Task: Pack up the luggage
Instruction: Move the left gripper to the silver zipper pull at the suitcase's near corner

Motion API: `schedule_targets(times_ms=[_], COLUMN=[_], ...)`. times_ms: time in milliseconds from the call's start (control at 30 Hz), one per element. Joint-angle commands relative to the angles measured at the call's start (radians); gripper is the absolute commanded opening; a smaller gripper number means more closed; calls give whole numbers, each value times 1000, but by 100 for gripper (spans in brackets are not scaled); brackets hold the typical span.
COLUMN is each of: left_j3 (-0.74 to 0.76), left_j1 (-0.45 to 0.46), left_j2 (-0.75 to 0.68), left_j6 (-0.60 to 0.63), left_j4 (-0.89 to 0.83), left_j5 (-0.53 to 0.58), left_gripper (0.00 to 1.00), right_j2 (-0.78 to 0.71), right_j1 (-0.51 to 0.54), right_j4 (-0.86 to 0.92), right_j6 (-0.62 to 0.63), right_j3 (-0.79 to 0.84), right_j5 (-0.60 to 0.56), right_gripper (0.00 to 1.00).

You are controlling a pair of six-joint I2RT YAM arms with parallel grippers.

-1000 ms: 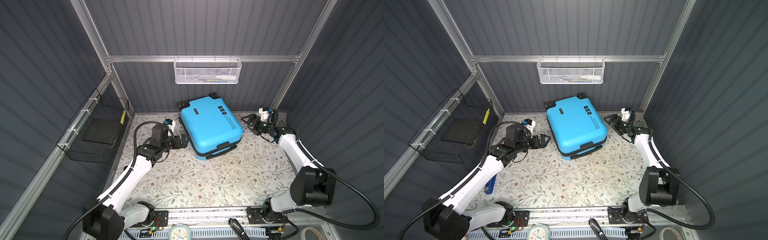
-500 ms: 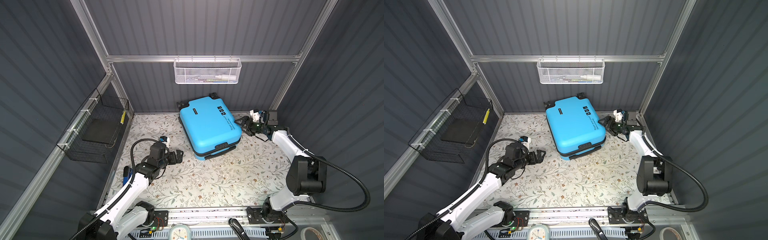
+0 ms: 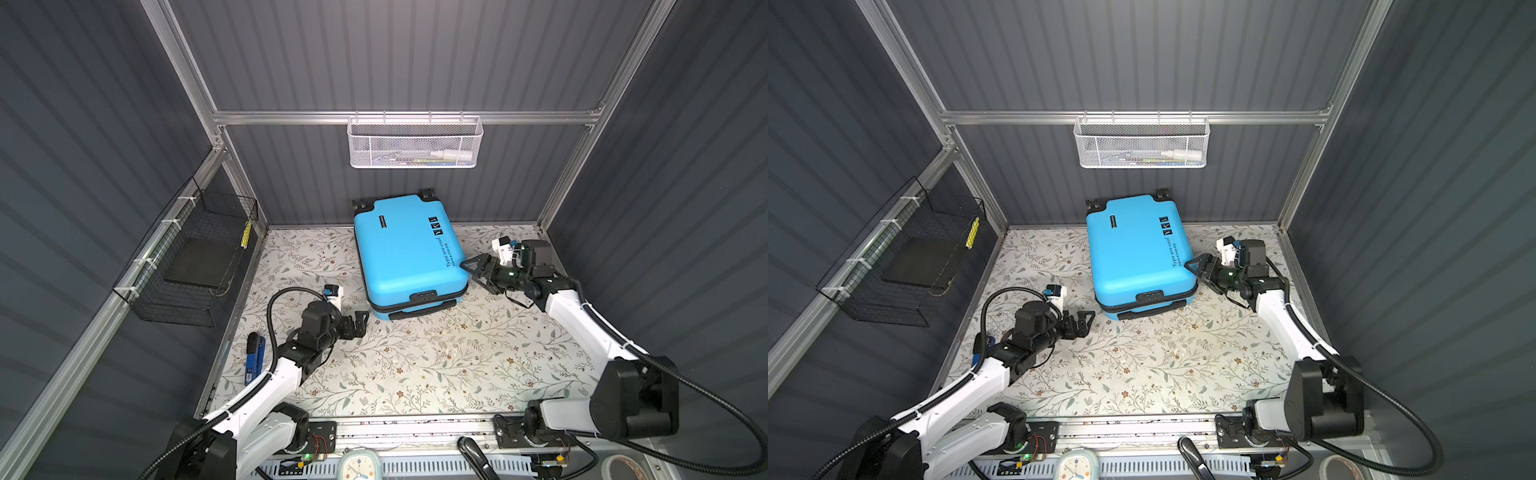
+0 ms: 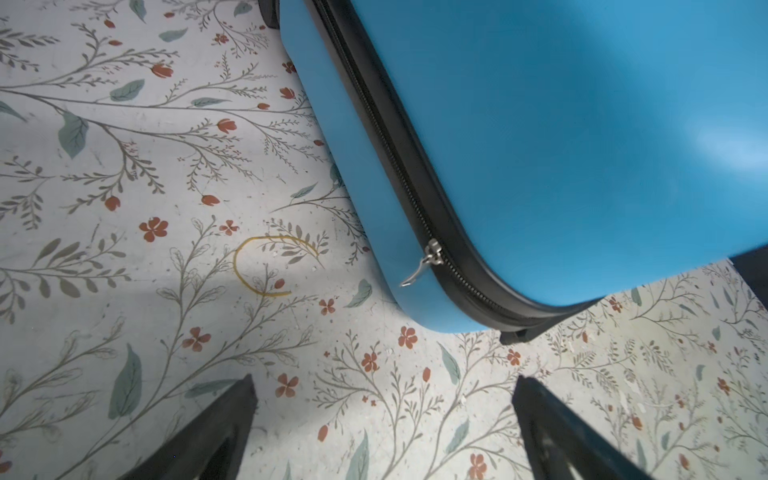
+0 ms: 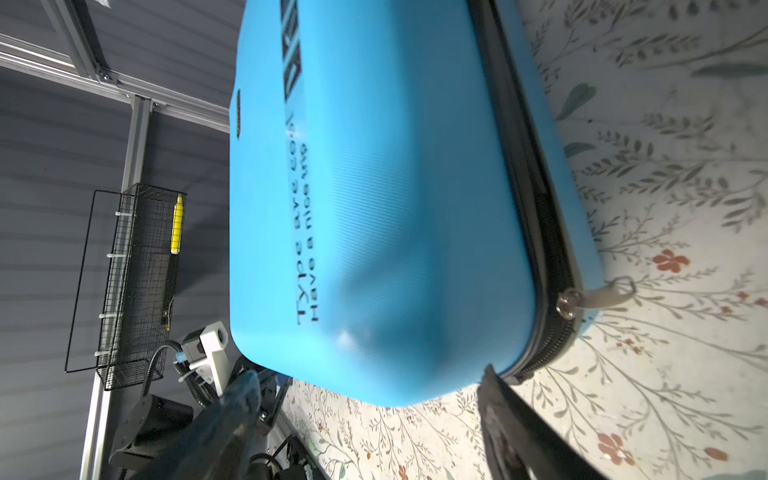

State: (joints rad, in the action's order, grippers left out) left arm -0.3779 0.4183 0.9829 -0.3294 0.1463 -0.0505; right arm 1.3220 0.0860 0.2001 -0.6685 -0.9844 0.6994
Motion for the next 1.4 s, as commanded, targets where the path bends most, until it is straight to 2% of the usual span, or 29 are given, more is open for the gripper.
schedule_targets(times_ms=[0, 200, 300, 533, 667, 1133, 1367], left_j3=[46, 43, 54, 46, 70, 82, 71], left_j1=[2, 2, 0, -4, -10, -45, -65], left_j2=[-23, 97, 164, 264, 305, 426, 477], left_j6=[91, 226, 244, 276, 271, 279, 277], left_j4=[198, 291, 386, 443, 512, 705, 769], left_j5=[29, -25, -46, -132, -137, -194, -241], left_gripper=[100, 94, 88, 63, 51, 34, 33], right_j2=[-62, -117, -133, -154, -150, -132, -133], right_j1=[0, 20, 53, 120, 164, 219, 231], right_j4=[42, 67, 62, 4, -24, -32, -19], right_j6=[20, 37, 34, -4, -18, -23, -20], right_j3=[31, 64, 87, 141, 150, 148, 146], right_j5=[-61, -87, -90, -70, -64, -66, -82], right_gripper=[82, 82, 81, 81, 81, 81, 81])
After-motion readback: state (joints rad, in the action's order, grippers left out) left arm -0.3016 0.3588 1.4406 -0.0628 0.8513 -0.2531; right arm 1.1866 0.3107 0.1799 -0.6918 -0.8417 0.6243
